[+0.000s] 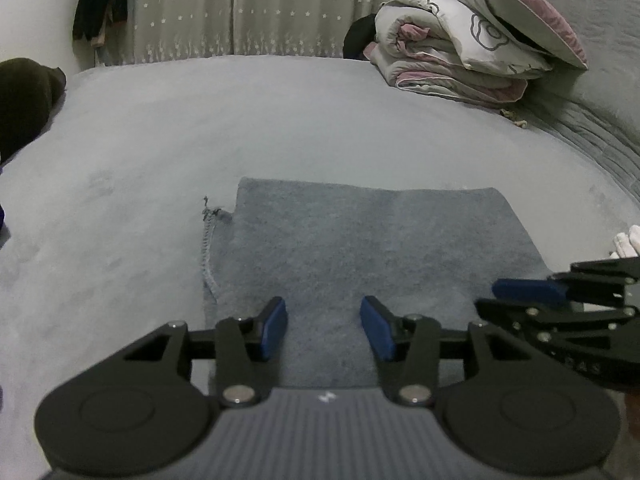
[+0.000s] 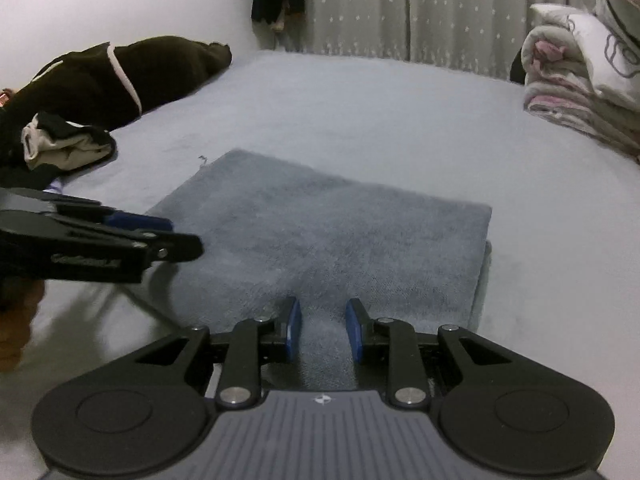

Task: Fold clothes
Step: 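Open both grippers and release the folded sweater, then withdraw, then move both grippers back over the folded grey sweater's edge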

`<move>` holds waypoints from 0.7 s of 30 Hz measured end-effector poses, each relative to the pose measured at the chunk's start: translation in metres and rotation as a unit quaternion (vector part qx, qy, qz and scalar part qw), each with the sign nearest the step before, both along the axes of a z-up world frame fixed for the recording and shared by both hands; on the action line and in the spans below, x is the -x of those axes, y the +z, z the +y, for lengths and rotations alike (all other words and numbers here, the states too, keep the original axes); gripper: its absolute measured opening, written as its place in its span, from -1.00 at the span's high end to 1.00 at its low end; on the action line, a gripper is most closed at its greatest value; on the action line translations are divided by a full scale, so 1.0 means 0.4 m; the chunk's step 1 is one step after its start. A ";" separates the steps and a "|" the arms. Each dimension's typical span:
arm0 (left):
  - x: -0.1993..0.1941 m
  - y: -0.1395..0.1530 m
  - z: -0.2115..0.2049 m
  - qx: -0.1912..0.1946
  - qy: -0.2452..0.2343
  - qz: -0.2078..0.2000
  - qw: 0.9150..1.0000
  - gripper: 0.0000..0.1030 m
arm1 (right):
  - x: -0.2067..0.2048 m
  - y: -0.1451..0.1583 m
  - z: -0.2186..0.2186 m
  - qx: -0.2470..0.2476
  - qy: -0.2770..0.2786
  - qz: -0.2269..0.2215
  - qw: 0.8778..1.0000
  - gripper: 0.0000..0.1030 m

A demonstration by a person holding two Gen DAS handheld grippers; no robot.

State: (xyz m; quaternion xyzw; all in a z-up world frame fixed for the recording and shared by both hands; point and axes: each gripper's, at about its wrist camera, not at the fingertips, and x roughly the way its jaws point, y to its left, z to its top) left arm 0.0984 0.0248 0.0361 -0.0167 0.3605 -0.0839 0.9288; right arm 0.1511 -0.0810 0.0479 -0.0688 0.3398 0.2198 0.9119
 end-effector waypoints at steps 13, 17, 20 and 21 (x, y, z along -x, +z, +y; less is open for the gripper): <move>0.010 0.006 -0.007 -0.013 0.003 0.026 1.000 0.14 | -0.028 -0.002 -0.015 -0.007 -0.039 -0.010 0.999 0.49; -0.005 0.026 0.019 0.012 0.006 0.037 0.999 0.14 | -0.042 0.022 -0.036 -0.016 -0.046 -0.024 0.999 0.49; -0.040 0.060 0.074 0.039 0.032 0.016 0.999 -0.05 | -0.070 0.049 -0.087 -0.044 -0.081 -0.041 0.995 0.37; -0.055 0.071 0.094 0.047 0.043 0.004 0.998 -0.15 | -0.086 0.055 -0.111 -0.059 -0.098 -0.044 0.992 0.31</move>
